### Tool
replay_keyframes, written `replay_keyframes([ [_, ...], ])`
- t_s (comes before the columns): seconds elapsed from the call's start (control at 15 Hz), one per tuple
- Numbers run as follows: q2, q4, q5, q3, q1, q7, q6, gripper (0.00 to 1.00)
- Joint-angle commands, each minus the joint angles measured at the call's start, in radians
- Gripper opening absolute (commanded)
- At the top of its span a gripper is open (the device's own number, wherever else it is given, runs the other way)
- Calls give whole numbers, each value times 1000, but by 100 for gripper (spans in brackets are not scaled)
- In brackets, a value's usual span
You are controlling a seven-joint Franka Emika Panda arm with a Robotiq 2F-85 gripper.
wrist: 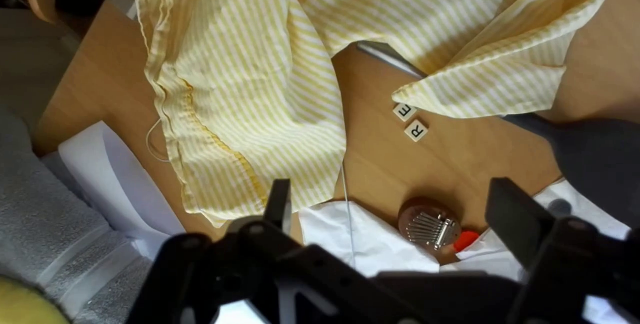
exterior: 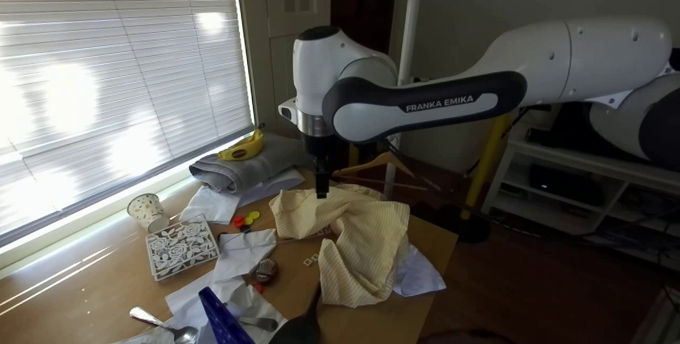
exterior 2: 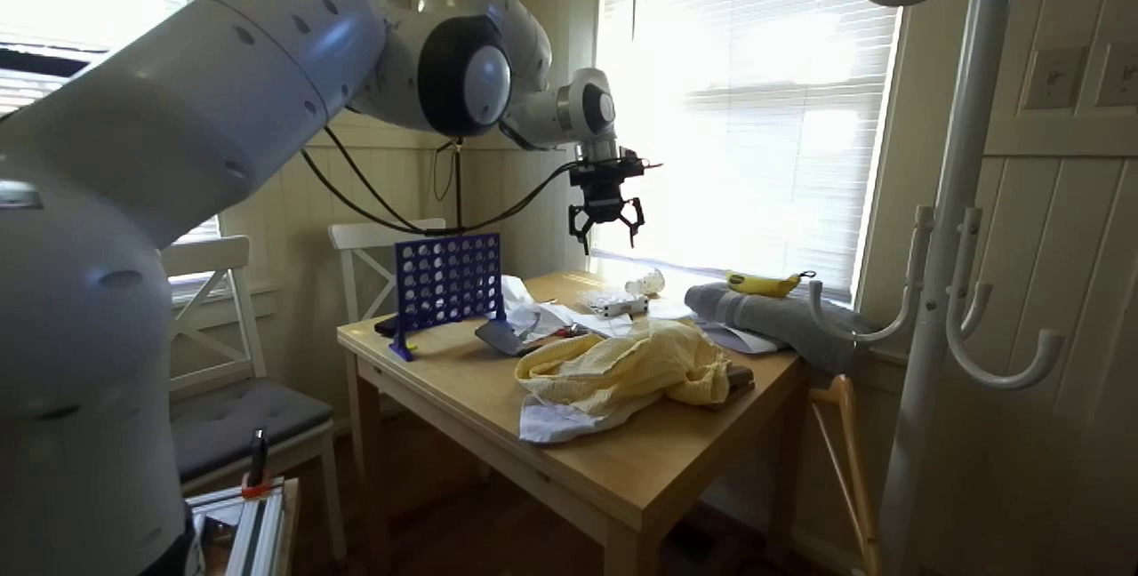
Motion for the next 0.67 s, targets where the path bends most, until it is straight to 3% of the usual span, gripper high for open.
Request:
replay_keyframes([
  [0.0,154,205,2,-3,31,-21,-17,100],
  [0.4,322,419,-6,-30,62,-11,-126,100],
  [0.6,364,464,-19,-57,69,-28,-213,100],
])
